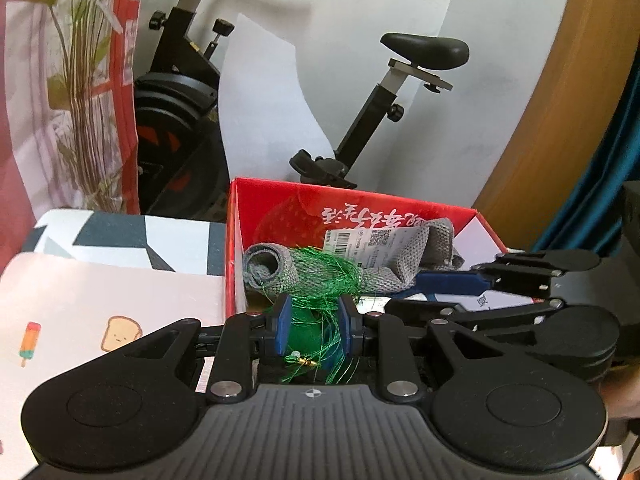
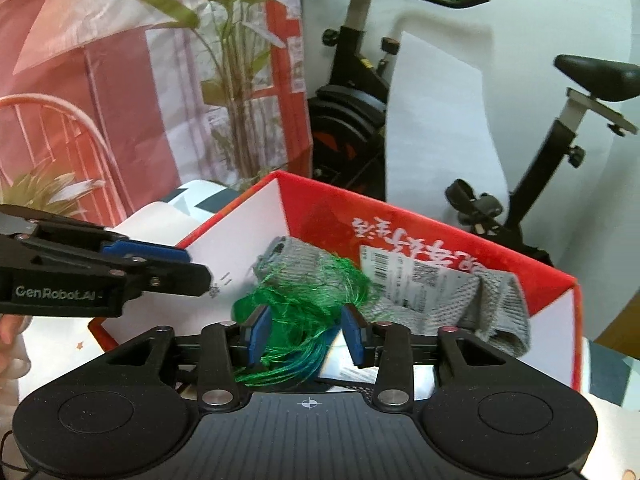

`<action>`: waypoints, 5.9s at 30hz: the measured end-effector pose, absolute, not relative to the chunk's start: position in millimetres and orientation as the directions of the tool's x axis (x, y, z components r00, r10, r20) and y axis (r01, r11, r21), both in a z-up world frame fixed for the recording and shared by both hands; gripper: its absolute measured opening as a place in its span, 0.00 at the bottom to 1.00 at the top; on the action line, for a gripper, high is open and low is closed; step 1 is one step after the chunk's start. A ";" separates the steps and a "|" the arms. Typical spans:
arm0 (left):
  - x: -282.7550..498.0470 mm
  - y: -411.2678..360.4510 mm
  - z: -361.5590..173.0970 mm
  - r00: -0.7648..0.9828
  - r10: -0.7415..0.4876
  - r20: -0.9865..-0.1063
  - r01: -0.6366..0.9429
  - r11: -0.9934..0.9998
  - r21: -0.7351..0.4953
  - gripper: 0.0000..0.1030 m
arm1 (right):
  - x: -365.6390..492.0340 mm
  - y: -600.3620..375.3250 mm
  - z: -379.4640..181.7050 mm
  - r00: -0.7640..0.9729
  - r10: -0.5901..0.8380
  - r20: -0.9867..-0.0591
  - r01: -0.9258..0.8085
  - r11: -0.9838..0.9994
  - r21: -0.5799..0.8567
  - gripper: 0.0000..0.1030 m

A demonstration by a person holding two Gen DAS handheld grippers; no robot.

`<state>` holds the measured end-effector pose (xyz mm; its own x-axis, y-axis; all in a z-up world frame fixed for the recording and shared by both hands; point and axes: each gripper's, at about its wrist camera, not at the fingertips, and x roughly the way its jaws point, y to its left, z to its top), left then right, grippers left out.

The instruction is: Organize soft objects

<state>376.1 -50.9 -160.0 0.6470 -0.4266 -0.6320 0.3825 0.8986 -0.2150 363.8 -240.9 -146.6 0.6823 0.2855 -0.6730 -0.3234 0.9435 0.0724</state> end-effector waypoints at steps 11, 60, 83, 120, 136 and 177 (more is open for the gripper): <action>356.9 -48.8 -148.2 0.698 -0.361 -0.618 0.359 0.924 -0.134 0.38 | 328.8 -278.9 -137.2 0.750 0.168 -0.639 -0.136 0.986 0.100 0.80; 182.5 38.7 -210.0 0.573 -0.241 -0.783 0.259 0.960 -0.106 0.98 | 152.5 -218.4 -199.3 0.649 0.203 -0.733 -0.210 0.974 0.085 0.98; 133.7 126.1 -208.5 0.652 -0.088 -0.753 0.152 0.988 0.017 0.93 | 108.9 -178.4 -243.6 0.605 0.221 -0.765 -0.231 0.968 0.096 0.95; 178.9 53.9 -250.8 0.575 -0.328 -0.750 0.248 0.943 -0.222 0.47 | 95.5 -144.4 -263.9 0.658 0.198 -0.727 -0.427 0.893 -0.143 0.95; 200.3 40.5 -261.4 0.506 -0.371 -0.779 0.293 0.923 -0.249 0.33 | 113.0 -132.8 -257.5 0.708 0.167 -0.686 -0.467 0.840 -0.278 0.94; 234.3 -10.7 -216.7 0.599 -0.377 -0.706 0.422 0.898 -0.121 0.38 | 176.2 -227.7 -224.4 0.681 0.301 -0.667 -0.414 0.910 -0.011 0.67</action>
